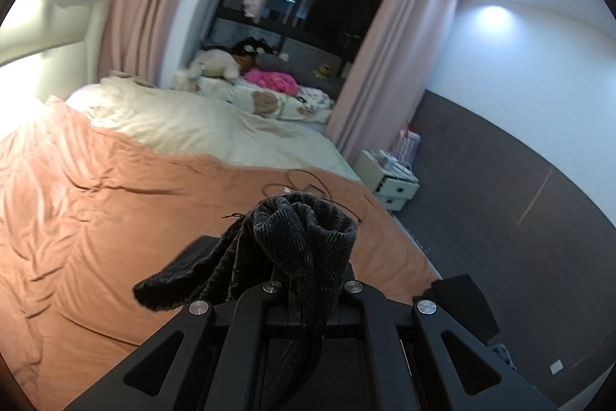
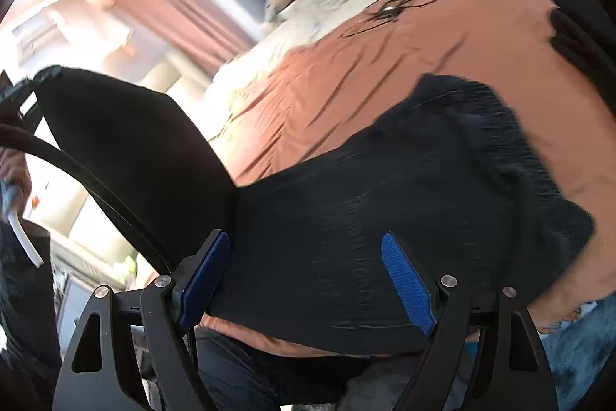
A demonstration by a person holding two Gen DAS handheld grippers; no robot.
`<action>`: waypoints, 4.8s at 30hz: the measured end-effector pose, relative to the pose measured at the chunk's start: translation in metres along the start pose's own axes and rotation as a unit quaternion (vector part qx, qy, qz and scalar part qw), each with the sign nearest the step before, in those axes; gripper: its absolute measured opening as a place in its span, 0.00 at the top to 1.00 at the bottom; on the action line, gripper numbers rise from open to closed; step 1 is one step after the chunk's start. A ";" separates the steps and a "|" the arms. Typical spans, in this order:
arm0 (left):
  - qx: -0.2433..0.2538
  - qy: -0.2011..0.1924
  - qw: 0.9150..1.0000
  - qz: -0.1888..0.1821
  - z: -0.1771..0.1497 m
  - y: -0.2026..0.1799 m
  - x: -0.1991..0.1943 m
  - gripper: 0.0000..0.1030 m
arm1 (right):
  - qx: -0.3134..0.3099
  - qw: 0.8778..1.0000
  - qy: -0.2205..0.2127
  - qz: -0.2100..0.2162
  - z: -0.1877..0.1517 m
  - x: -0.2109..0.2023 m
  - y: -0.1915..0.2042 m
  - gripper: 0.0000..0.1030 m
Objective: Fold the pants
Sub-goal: 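Carry the held hem over the pants toward the waistband with the left tool, then lay the hem onto the waistband and open the left tool, then withdraw both open tools from the folded pants, then move the open right tool over the folded pants toward the waistband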
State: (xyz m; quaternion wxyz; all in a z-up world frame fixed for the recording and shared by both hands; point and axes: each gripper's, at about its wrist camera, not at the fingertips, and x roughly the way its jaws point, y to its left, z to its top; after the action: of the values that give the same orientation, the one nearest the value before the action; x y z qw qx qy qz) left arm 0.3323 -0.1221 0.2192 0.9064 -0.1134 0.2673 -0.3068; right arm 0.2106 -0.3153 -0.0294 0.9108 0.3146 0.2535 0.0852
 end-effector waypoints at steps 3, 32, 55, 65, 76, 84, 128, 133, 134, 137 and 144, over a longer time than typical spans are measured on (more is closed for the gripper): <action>0.006 0.019 1.000 -0.015 -0.007 -0.020 0.022 0.96 | 0.021 1.000 -0.021 -0.007 -0.005 -0.028 -0.011 0.22; -0.013 0.223 0.967 -0.123 -0.181 -0.140 0.210 0.96 | 0.123 0.985 -0.093 -0.073 -0.062 -0.122 -0.040 0.22; 0.056 0.337 0.926 -0.159 -0.255 -0.172 0.222 0.22 | 0.139 0.984 -0.081 -0.079 -0.063 -0.130 -0.036 0.22; 0.035 0.285 0.956 -0.068 -0.222 -0.079 0.163 0.22 | 0.107 0.990 -0.053 -0.076 -0.059 -0.106 -0.018 0.22; -0.042 0.227 0.973 0.005 -0.216 0.029 0.088 0.22 | 0.061 0.994 -0.031 -0.083 -0.047 -0.093 0.001 0.22; -0.087 0.209 0.973 0.034 -0.251 0.091 0.053 0.22 | 0.029 0.991 -0.016 -0.127 -0.046 -0.091 0.010 0.22; -0.185 0.163 0.953 0.176 -0.367 0.172 0.036 0.22 | -0.264 0.946 0.084 -0.166 0.005 0.032 0.110 0.31; -0.179 0.157 0.951 0.199 -0.369 0.166 0.035 0.22 | -0.281 0.940 0.112 -0.159 0.002 0.070 0.120 0.31; -0.176 0.155 0.951 0.203 -0.369 0.166 0.035 0.22 | -0.283 0.939 0.117 -0.158 0.003 0.077 0.122 0.31; -0.180 0.148 0.950 0.209 -0.369 0.167 0.032 0.22 | -0.292 0.934 0.126 -0.161 0.000 0.096 0.128 0.31; -0.191 0.149 0.948 0.206 -0.371 0.172 0.031 0.22 | -0.294 0.932 0.110 -0.180 0.003 0.123 0.138 0.30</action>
State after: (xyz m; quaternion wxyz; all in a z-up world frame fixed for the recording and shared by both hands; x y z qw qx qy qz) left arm 0.2325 -0.0217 -0.1661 0.8609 -0.1797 0.4708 -0.0704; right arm 0.3175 -0.1692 0.0074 0.9292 -0.0298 0.3674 0.0249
